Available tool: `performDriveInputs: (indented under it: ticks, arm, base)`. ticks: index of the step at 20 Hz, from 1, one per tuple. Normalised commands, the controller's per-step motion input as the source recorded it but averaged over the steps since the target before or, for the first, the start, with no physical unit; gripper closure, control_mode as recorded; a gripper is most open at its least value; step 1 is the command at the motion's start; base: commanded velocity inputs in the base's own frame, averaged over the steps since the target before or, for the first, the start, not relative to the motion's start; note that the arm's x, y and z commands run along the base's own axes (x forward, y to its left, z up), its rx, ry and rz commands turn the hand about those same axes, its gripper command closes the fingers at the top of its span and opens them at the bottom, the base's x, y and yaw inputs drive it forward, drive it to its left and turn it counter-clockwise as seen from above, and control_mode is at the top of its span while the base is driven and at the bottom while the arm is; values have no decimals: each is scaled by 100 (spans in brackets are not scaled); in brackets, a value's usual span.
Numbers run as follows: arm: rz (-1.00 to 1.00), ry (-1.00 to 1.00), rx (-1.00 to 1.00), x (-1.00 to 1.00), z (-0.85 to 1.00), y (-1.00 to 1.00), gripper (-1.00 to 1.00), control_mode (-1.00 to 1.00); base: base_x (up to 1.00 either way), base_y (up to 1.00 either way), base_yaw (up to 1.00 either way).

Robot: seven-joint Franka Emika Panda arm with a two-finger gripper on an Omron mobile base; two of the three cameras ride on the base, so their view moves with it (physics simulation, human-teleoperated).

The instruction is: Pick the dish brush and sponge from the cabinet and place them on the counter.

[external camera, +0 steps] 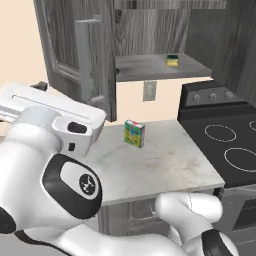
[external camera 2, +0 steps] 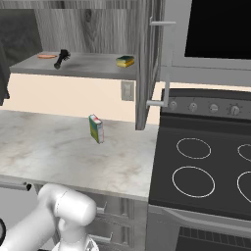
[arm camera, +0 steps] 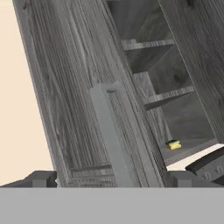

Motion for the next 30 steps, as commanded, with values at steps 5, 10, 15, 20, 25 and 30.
performDriveInputs:
  ticks: [5, 10, 15, 20, 25, 30]
  arm:
    - [2, -15, 6, -62, 15, -14, -100, -100]
    - [5, -4, 24, -11, 12, -39, -100, -100]
    - [7, -1, 32, -5, 16, -51, -100, -100]
    - [11, 0, 36, -8, 16, -49, -100, -100]
    - [13, -6, 27, -27, 13, -45, -100, -100]
    - [11, -4, 21, -28, 0, -26, -100, -100]
  base:
    - [0, 0, 0]
    - [0, 0, 0]
    - [0, 0, 0]
    - [0, 0, 0]
    - [0, 0, 0]
    - [0, 0, 0]
